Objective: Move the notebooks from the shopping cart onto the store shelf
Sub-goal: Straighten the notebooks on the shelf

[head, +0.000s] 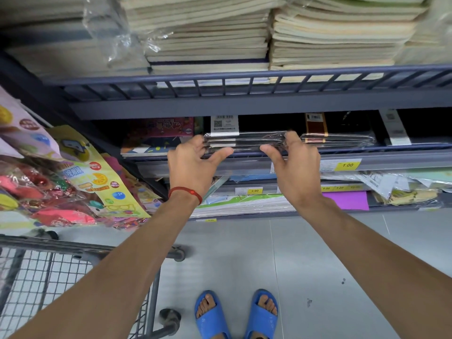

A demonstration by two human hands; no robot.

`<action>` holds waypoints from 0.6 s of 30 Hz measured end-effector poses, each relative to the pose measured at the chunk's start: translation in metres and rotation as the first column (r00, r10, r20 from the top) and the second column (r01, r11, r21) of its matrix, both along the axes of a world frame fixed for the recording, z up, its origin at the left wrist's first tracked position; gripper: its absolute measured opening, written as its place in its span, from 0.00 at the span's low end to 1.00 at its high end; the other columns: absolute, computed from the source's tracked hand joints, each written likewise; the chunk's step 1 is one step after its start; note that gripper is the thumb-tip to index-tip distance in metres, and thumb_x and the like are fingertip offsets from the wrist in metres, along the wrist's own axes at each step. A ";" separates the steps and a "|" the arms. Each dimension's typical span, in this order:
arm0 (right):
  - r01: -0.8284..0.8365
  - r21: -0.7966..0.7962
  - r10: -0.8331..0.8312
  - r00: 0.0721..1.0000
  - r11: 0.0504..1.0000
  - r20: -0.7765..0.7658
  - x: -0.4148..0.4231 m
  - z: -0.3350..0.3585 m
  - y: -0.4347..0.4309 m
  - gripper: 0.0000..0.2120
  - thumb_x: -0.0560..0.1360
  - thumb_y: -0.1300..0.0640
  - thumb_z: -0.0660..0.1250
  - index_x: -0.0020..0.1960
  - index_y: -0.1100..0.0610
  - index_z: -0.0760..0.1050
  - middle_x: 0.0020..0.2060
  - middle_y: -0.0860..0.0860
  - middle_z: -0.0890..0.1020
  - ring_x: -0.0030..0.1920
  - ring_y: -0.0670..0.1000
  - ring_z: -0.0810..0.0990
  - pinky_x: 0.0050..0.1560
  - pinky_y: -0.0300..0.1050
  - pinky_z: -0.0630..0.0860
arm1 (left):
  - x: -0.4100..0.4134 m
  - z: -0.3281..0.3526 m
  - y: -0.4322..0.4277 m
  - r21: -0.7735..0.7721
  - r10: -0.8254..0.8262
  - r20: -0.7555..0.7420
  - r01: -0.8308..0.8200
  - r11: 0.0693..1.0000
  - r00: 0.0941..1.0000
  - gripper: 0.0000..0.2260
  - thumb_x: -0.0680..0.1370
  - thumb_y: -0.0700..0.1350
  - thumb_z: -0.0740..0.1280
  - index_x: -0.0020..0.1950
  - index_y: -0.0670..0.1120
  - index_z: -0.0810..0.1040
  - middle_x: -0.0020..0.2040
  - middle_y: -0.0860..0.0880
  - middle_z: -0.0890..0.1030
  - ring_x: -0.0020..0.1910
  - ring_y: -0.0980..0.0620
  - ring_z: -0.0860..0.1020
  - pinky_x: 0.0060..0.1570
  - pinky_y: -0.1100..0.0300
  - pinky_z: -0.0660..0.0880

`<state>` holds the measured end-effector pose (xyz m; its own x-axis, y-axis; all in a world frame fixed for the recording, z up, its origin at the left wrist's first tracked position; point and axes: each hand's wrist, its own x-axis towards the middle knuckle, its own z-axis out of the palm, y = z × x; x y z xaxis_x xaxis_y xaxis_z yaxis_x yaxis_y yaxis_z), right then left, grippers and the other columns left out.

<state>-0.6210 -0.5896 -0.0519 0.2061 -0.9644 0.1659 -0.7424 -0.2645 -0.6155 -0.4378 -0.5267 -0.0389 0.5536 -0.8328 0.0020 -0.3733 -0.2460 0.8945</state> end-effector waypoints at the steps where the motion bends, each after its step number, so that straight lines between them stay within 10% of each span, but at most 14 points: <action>1: -0.016 0.001 0.016 1.000 1.000 0.009 -0.001 0.000 0.001 0.20 0.78 0.41 0.66 0.44 0.57 0.66 0.28 0.51 0.71 0.30 0.54 0.69 0.34 0.49 0.63 | 0.000 0.003 0.002 -0.003 -0.008 0.029 0.008 1.000 1.000 0.20 0.72 0.55 0.76 0.35 0.42 0.71 0.29 0.55 0.71 0.32 0.60 0.70 0.40 0.62 0.74; 10: 0.078 -0.015 -0.075 0.989 0.997 0.129 0.007 0.001 0.006 0.23 0.82 0.41 0.59 0.39 0.59 0.66 0.26 0.53 0.70 0.29 0.55 0.64 0.33 0.51 0.58 | 0.001 0.005 0.002 -0.033 -0.028 0.092 0.031 0.999 0.995 0.26 0.77 0.53 0.70 0.30 0.46 0.56 0.26 0.53 0.58 0.30 0.53 0.55 0.27 0.63 0.56; 18: 0.015 0.009 -0.017 0.989 1.000 0.147 0.000 0.005 0.012 0.16 0.83 0.45 0.60 0.48 0.58 0.70 0.35 0.53 0.80 0.35 0.50 0.77 0.38 0.48 0.76 | 0.000 0.000 0.007 0.025 -0.053 0.164 0.050 0.998 0.985 0.18 0.79 0.55 0.67 0.34 0.49 0.67 0.24 0.54 0.71 0.27 0.49 0.67 0.32 0.55 0.70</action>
<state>-0.6208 -0.5772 -0.0473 0.1644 -0.9688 0.1853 -0.6475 -0.2477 -0.7207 -0.4374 -0.5202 -0.0392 0.5037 -0.8609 0.0719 -0.5274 -0.2405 0.8148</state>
